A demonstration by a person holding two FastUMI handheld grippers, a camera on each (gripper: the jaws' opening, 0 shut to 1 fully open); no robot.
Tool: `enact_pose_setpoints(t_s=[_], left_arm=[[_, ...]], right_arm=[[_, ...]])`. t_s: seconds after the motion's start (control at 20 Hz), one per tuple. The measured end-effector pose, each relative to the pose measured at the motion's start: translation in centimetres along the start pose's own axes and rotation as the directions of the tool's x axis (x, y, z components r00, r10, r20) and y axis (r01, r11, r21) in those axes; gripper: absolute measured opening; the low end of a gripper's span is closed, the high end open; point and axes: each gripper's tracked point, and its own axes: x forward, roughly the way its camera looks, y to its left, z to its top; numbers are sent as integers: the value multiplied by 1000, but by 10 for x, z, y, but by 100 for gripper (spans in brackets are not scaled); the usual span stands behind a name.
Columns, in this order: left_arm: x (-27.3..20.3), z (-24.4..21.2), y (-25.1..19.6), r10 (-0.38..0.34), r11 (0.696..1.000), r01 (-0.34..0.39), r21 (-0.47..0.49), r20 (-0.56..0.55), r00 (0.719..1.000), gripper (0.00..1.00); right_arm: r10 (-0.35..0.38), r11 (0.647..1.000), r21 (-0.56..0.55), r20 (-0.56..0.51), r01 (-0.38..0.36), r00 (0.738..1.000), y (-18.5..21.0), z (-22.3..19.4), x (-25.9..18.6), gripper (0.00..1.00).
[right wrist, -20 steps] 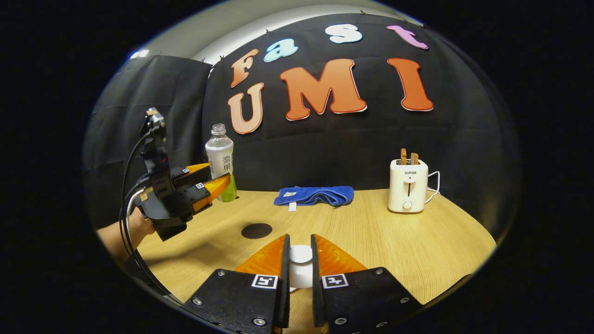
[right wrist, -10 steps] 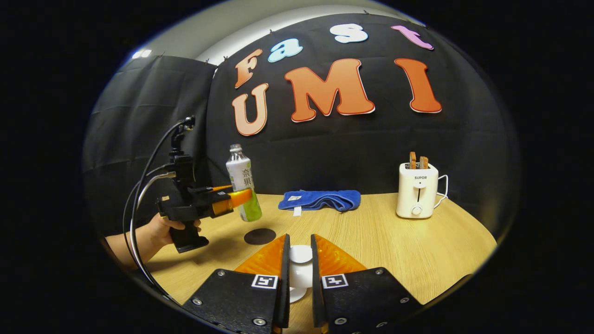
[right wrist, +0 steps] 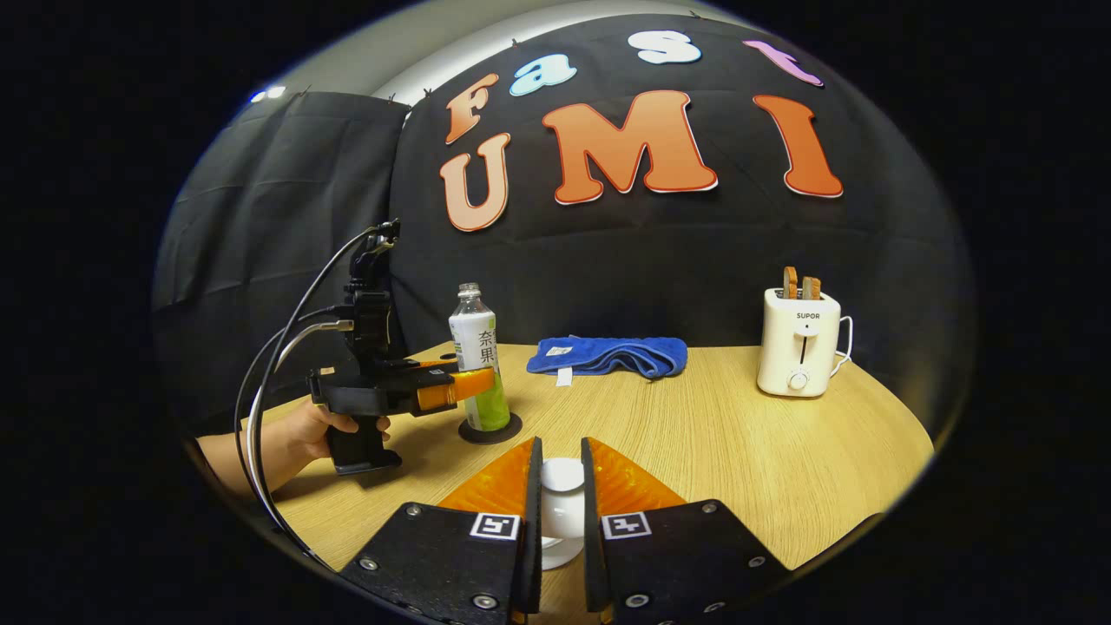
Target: Open the teacup lid with one hand, grasp the water bottle and pour water into the teacup with the other hand; after pouring, place the water bottle on the coaster and then close the teacup lid.
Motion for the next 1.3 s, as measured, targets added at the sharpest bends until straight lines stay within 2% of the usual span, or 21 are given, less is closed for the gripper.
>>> enact_pose_setpoints(t_s=[0.2, 0.3, 0.35, 0.55, 0.65, 0.95, 1.05, 1.25, 1.3], left_arm=[[-5, -2, -1, 0, 1000, 0, -27, 2, 1000, 69], [-8, -6, 1, 4, 999, -4, -33, -13, 1000, 69], [-10, -10, 1, 5, 1000, -5, -30, -18, 1000, 80], [-27, -12, 0, 11, 1000, -11, 11, -10, 1000, 99], [-38, -10, -2, 10, 1000, -10, 10, 6, 1000, 96], [-59, 3, -7, 9, 1000, -8, -29, 51, 999, 99], [-70, 11, -10, 11, 999, -9, -32, 77, 997, 98], [-89, 25, -14, 29, 999, -25, -31, 126, 992, 98], [-99, 32, -16, 35, 999, -31, -32, 141, 989, 98]], right_arm=[[-1, 1000, -6, -22, 0, 1000, 5, -10, 4, 20], [6, 1000, -9, -30, -6, 1000, 9, -12, 7, 20], [7, 1000, -14, -31, -8, 999, 11, -14, 7, 20], [15, 999, -28, -50, -16, 999, 19, -25, 13, 20], [17, 999, -40, -56, -20, 998, 23, -31, 15, 20], [20, 999, -44, -44, -22, 999, 30, -41, 23, 20], [-4, 999, -44, -34, 2, 999, 27, -41, 24, 20], [-8, 998, -59, -14, 7, 1000, 33, -36, 15, 28], [-8, 998, -60, 9, 8, 1000, 34, -29, 11, 32]])
